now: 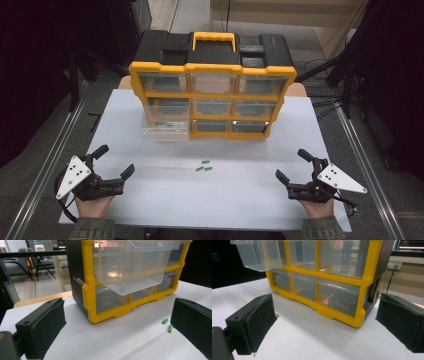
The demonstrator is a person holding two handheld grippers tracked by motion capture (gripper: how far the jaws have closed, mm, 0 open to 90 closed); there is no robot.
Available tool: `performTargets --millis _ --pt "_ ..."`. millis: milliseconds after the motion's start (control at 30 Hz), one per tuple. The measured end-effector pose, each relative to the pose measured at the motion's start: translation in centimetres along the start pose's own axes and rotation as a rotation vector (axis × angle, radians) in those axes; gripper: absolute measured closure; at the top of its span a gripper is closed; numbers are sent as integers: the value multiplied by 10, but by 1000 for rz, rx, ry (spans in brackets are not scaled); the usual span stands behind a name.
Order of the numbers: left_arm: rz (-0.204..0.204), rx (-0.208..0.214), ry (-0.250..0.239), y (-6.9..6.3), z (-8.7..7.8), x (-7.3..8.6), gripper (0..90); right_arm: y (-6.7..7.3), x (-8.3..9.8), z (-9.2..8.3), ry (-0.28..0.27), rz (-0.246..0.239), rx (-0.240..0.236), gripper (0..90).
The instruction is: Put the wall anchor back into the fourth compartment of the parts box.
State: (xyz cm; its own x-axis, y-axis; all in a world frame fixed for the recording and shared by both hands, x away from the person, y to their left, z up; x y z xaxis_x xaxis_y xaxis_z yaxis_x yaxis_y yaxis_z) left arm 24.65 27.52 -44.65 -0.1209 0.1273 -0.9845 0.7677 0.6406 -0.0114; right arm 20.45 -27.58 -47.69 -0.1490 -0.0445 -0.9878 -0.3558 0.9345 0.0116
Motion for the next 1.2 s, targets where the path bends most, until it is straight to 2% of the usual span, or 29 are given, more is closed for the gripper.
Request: performTargets --millis 667,1033,1200 --pt "-8 10 14 -1 2 3 0 1 1 2 10 3 -7 14" --pt "4 21 51 -7 8 5 0 2 2 4 21 4 -13 9" --pt "21 4 76 -9 12 6 0 2 2 3 16 -2 -15 9"
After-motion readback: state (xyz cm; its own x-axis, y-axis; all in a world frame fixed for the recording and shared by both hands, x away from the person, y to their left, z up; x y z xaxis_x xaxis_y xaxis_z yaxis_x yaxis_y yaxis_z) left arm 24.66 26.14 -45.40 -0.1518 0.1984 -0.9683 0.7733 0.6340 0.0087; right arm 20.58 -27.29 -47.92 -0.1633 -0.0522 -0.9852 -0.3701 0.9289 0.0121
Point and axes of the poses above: each handheld gripper's, and its own axes: z roughly forward along the jaws, x roughly out of its underside, y roughly to its left, the point moved 2 cm from there along z, roughly forward along the jaws, and after that the axes turned 13 degrees about x, right-handed, at the moved point
